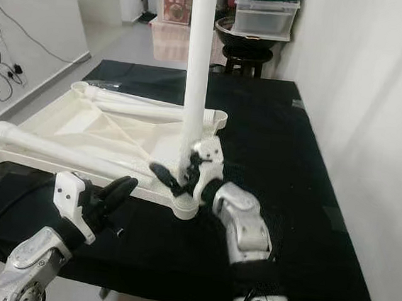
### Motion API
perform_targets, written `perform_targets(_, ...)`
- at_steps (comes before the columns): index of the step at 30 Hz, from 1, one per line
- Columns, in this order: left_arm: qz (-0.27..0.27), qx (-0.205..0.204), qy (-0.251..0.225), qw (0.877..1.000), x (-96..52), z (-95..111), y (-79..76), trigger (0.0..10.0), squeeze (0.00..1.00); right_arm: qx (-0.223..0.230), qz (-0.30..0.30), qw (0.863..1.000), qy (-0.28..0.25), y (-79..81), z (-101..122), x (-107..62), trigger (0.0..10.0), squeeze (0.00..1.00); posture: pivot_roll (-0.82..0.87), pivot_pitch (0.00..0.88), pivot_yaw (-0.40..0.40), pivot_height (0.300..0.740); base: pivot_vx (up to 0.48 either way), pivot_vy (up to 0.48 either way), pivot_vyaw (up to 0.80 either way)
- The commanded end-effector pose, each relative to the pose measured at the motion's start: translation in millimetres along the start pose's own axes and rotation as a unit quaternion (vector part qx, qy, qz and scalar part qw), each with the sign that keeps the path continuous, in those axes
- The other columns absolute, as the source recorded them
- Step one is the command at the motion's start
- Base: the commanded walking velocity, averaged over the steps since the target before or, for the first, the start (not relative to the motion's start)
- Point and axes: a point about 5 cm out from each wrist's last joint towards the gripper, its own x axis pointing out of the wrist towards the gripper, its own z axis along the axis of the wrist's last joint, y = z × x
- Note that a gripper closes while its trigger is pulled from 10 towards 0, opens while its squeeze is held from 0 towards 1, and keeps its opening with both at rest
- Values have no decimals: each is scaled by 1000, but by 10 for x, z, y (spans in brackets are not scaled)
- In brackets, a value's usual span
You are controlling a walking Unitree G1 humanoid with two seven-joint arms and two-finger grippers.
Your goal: Building children table
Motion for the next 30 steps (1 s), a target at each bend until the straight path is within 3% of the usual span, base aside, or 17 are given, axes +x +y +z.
perform_targets(1,1,-5,5,1000,-10,-26,-8,10000,0,-4,44,999,-4,-28,25,3,10000,0,34,0,-8,740,0,0,0)
perform_targets(2,1,-6,4,1000,-10,-25,-18,10000,0,-7,70,997,6,-119,12,-36,10000,0,35,0,-12,740,0,0,0)
perform_targets(5,2,-7,3,1000,-9,-25,-24,10000,0,-9,87,996,14,-190,0,-61,10000,0,35,0,-12,740,0,0,0)
perform_targets(6,3,-8,1,1000,-13,-16,-38,10000,0,-5,85,996,20,-320,28,-27,10000,0,46,0,-11,740,0,0,0)
perform_targets(9,2,-8,0,1000,-16,-11,-50,10000,0,4,80,997,13,-388,85,13,10000,0,54,0,-14,740,0,0,0)
perform_targets(10,2,-8,0,1000,-17,-10,-53,10000,0,5,80,997,12,-404,104,26,3765,0,56,0,-13,740,0,0,0)
perform_targets(15,2,-9,0,1000,-19,-9,-57,10000,0,5,87,996,10,-420,122,32,3765,0,56,0,-13,740,0,0,0)
perform_targets(16,2,-9,0,1000,-19,-7,-61,10000,0,5,98,995,15,-419,115,35,0,0,55,0,-15,740,0,0,0)
perform_targets(22,3,-11,-2,1000,-21,-2,-75,10000,0,7,133,991,27,-421,73,9,0,0,41,0,-20,740,0,0,0)
perform_targets(30,3,-13,-2,1000,-24,5,-71,10000,0,-16,105,994,12,-436,43,-101,0,0,21,0,-13,740,0,0,0)
